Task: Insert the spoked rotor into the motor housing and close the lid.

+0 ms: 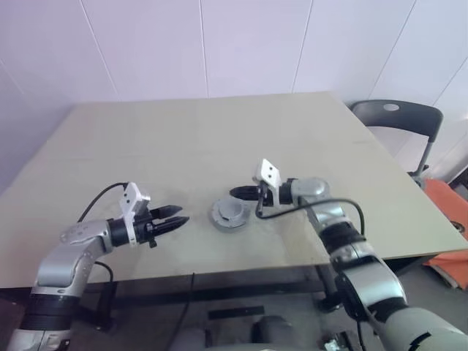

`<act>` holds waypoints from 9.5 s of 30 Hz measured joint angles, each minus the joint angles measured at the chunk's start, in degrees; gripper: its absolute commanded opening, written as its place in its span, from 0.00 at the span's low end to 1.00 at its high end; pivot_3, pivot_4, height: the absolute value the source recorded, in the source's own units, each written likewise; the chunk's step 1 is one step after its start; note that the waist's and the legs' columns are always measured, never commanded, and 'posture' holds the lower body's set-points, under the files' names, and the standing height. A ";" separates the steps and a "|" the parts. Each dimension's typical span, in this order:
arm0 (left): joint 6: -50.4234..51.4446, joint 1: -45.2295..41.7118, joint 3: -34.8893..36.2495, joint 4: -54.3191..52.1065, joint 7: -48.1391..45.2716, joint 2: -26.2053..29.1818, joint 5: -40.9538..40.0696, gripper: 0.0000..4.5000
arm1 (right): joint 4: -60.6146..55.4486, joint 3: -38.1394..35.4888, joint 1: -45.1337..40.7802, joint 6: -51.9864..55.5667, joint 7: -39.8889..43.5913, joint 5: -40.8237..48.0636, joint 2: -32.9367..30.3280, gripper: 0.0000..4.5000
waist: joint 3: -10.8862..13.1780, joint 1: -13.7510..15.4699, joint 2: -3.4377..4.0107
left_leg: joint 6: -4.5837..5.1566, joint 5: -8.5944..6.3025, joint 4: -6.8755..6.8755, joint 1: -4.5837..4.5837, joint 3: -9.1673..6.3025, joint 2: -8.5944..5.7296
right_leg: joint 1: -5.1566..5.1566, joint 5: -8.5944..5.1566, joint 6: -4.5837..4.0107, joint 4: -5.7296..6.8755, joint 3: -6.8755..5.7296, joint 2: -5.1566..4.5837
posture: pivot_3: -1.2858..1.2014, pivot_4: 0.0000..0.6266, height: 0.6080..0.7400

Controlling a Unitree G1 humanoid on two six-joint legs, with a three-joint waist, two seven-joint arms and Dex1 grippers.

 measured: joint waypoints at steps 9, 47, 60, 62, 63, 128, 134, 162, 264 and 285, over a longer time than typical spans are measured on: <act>0.31 1.39 -0.12 -0.86 -0.50 -0.01 -0.22 0.46 | -19.90 2.28 8.88 0.74 -5.66 -1.06 -1.98 0.09 | 0.00 0.34 -0.02 | 0.01 0.01 0.11 0.09 -0.02 -0.04 | 0.16 -0.03 -0.01 -0.03 -0.05 0.12 | 0.52 0.00 1.00; 1.59 -0.60 -1.36 -0.76 -0.55 0.14 -0.31 0.46 | -8.75 8.84 5.76 3.98 -7.31 -2.41 0.56 1.00 | 0.01 0.19 -0.07 | 0.02 0.01 0.21 0.23 -0.02 -0.03 | 0.34 -0.03 -0.02 -0.03 -0.04 0.20 | 0.52 0.00 1.00; 1.52 -0.57 -1.27 -0.74 -0.37 0.14 -0.31 0.46 | -5.72 4.64 2.63 20.48 -2.51 6.91 3.92 1.00 | -0.02 0.16 -0.11 | 0.02 0.01 0.21 0.46 -0.03 -0.02 | 0.54 -0.04 -0.02 -0.01 -0.05 0.19 | 0.52 0.00 1.00; 1.52 -0.57 -1.24 -0.74 -0.27 0.14 -0.31 0.46 | -5.64 4.62 2.62 20.30 -2.55 7.09 4.06 1.00 | -0.02 0.16 -0.11 | 0.02 0.01 0.21 0.45 -0.02 -0.03 | 0.53 -0.03 -0.02 -0.02 -0.05 0.19 | 0.52 0.00 1.00; 1.52 -0.57 -1.23 -0.74 -0.20 0.15 -0.31 0.46 | -5.63 4.62 2.62 20.14 -2.56 7.12 4.17 1.00 | -0.02 0.16 -0.11 | 0.02 0.01 0.21 0.44 -0.03 -0.03 | 0.52 -0.03 -0.01 -0.02 -0.05 0.18 | 0.52 0.00 1.00; 1.38 -0.38 -1.24 -0.74 1.76 -0.27 -0.65 0.46 | 3.38 4.71 1.80 5.73 -3.29 3.90 3.36 0.72 | -0.01 0.03 -0.10 | 0.02 0.01 0.20 0.46 -0.02 -0.02 | 0.50 -0.02 0.00 0.04 -0.03 0.19 | 0.52 0.00 1.00; 1.45 -1.41 -1.24 -0.72 1.96 -0.28 -0.66 0.46 | 3.98 4.90 1.31 6.26 -2.72 3.91 3.34 0.72 | -0.02 0.02 -0.10 | 0.02 0.01 0.20 0.49 -0.01 -0.02 | 0.52 -0.02 0.00 0.04 -0.02 0.20 | 0.52 0.00 1.00; 2.07 -8.07 -2.62 2.06 1.77 -2.41 0.34 0.46 | 12.69 4.82 -2.04 1.52 -2.09 2.98 5.33 0.72 | -0.08 -1.24 -0.18 | 0.02 0.01 0.20 1.19 -0.03 -0.01 | 1.25 -0.11 -0.11 0.00 0.03 0.20 | 0.52 0.00 1.00; -12.85 -16.39 -13.01 24.00 1.87 -18.30 14.94 0.00 | 2.24 -4.75 -12.39 74.72 9.65 26.23 -11.39 0.99 | -0.55 0.42 0.15 | 0.10 -0.05 -0.07 0.76 -0.13 -0.05 | 0.98 -0.25 -0.11 -0.59 -0.08 -0.03 | 0.52 0.00 1.00; -10.63 -11.21 -11.41 16.84 0.88 -14.28 12.62 0.00 | 11.29 -1.58 -11.78 72.49 3.07 22.53 -8.28 0.99 | -0.56 0.19 0.21 | 0.43 -0.23 -0.05 0.09 -0.11 -0.06 | 0.45 -0.07 0.23 -0.78 -0.13 0.20 | 0.52 0.00 1.00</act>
